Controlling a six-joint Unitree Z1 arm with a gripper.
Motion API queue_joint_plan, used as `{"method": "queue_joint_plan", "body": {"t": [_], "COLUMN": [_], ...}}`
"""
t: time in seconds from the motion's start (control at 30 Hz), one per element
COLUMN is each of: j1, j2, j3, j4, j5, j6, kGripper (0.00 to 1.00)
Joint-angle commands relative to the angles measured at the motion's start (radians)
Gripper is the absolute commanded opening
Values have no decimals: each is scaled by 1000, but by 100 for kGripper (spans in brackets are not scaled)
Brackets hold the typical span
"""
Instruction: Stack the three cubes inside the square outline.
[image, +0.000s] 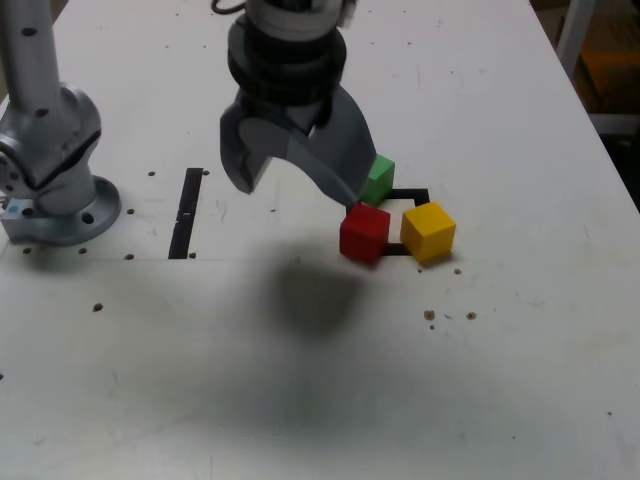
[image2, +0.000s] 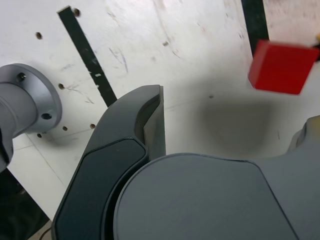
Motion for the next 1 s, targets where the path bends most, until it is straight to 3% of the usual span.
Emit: {"method": "queue_joint_plan", "body": {"t": [0.0,0.5,0.97], "j1": [-16,-58,-26], "j2": [21,228,295], "j3": [-21,-137,-144], "j4": [6,38,32], "j5": [-8,-28,-3], "j6": [9,57,94], "kGripper": [96,95,91]}}
